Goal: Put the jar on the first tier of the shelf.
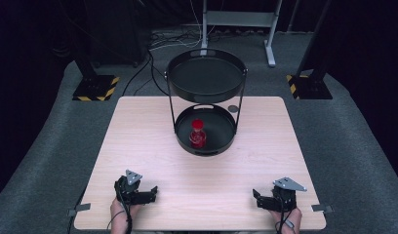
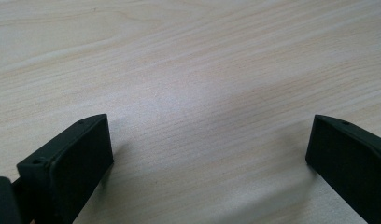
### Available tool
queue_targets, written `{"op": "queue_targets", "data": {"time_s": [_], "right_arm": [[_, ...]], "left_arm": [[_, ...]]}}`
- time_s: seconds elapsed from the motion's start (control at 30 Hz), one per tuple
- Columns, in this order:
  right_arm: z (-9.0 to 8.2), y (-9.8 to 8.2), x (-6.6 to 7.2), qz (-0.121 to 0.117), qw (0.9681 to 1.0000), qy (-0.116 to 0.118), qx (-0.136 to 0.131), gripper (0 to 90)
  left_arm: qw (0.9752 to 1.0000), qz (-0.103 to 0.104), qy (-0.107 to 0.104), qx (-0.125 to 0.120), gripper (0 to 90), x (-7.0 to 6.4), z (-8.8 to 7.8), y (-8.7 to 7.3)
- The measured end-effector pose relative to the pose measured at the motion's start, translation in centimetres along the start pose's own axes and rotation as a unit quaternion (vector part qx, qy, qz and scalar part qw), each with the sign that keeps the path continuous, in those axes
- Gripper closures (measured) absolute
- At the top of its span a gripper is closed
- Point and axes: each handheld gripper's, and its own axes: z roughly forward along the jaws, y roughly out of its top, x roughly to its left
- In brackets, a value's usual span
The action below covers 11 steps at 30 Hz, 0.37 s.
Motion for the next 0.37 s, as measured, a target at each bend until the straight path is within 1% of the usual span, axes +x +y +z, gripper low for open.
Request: {"op": "queue_targets", "data": {"time_s": [0.37], "right_arm": [[0.03, 0.02, -0.04, 0.001, 1.0, 0.002, 0.002, 3.8]], "left_arm": [[1.0, 0.002, -0.003, 0.0, 0.2, 0.06, 0.03, 0.02]]}}
